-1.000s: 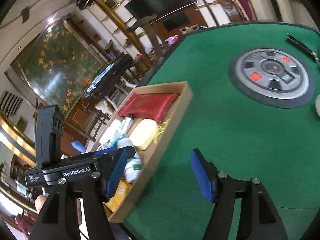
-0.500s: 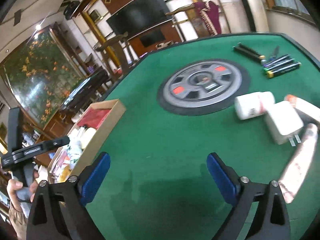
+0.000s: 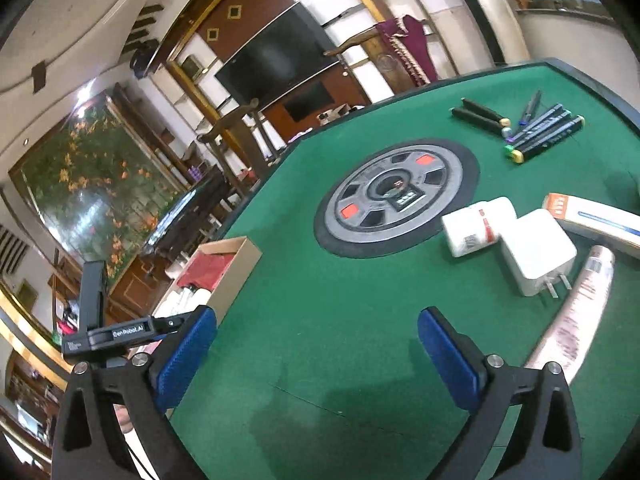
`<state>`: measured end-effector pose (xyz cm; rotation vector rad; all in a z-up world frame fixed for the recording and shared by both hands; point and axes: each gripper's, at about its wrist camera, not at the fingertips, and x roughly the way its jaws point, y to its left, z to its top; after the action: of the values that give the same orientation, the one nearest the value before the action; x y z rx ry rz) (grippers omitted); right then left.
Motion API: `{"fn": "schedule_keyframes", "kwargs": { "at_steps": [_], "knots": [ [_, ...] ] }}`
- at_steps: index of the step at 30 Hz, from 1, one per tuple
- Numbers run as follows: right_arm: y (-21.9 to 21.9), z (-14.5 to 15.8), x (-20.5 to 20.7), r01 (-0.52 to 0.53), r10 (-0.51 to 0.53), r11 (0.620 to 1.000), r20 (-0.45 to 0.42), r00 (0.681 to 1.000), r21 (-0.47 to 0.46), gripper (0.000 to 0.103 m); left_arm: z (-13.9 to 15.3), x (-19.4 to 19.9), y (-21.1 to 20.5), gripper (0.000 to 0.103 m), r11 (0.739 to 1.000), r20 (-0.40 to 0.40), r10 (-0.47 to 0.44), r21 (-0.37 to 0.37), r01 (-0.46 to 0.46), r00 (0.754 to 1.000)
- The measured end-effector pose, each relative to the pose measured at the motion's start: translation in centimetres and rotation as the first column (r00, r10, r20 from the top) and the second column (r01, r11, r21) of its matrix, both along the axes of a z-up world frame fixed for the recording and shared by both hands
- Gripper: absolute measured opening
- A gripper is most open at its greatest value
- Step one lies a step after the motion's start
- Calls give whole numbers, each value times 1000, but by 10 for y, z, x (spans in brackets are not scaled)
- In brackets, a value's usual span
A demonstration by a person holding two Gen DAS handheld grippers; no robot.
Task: Organize objects
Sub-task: 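Move both open grippers back over the remaining items on the table, then grasp the red-label white pill bottle with the left gripper while the right approaches the charger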
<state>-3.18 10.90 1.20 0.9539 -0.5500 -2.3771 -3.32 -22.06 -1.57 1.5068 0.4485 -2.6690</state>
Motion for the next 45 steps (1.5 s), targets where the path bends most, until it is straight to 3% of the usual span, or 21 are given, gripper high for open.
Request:
{"fn": "schedule_keyframes", "kwargs": {
  "at_steps": [4, 6, 13, 17, 20, 26, 31, 41, 45],
  "knots": [
    [24, -3, 3, 53, -52, 998, 21, 998, -23, 103, 11, -1, 12, 68, 987, -33, 47, -151, -51, 998],
    [37, -3, 6, 85, -84, 996, 22, 996, -23, 103, 16, -1, 15, 68, 981, -51, 59, -183, -67, 997],
    [68, -3, 19, 186, -186, 983, -2, 983, 3, 103, 32, -10, 55, 68, 987, -87, -24, -163, 10, 996],
    [82, -5, 21, 223, -223, 975, 4, 975, -1, 103, 33, -21, 94, 68, 986, -83, -140, -107, 131, 987],
    [87, -6, 21, 235, -234, 972, 12, 972, -11, 103, 32, -37, 134, 68, 964, -62, -256, -97, 249, 965],
    [90, -5, 22, 238, -237, 971, 11, 971, -16, 103, 17, -70, 213, 68, 871, -22, -475, -152, 467, 880],
    [92, -3, 24, 237, -237, 971, 13, 971, -28, 103, 1, -91, 259, 68, 764, -17, -632, -179, 620, 775],
    [90, -2, 24, 220, -219, 975, 32, 975, -32, 103, -16, -111, 304, 68, 610, 14, -769, -285, 740, 639],
    [89, -2, 23, 217, -215, 976, 38, 976, -33, 103, -22, -117, 319, 68, 565, 34, -794, -325, 758, 607]
  ]
}}
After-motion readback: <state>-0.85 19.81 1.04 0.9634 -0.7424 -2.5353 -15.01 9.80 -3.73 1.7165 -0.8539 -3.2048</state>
